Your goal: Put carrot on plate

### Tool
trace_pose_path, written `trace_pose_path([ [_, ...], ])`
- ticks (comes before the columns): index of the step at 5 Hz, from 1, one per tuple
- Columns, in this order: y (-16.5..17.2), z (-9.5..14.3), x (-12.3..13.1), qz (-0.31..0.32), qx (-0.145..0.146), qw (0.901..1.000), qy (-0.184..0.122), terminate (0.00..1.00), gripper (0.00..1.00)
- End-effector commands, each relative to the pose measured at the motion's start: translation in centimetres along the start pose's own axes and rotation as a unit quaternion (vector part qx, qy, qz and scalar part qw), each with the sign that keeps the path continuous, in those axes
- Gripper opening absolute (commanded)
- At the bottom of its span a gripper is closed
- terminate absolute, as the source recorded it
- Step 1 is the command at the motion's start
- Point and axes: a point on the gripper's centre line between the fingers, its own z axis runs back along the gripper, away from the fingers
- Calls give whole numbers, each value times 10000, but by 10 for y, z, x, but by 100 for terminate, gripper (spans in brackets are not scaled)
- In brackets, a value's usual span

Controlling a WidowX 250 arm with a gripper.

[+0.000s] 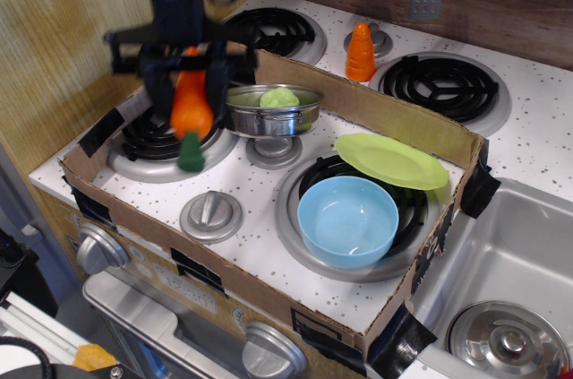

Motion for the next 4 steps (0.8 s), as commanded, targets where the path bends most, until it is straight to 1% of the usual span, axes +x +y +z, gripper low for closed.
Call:
trace_pose_path([
  [1, -56, 10, 2, 366, -481, 9981, -76, 0, 0],
  [2, -82, 6, 4, 449, -491, 9969, -421, 0, 0],
  [3, -101, 1, 7, 320, -593, 9970, -383, 0, 0],
  [4, -123, -7, 8, 393, -589, 9959, -556, 0, 0],
])
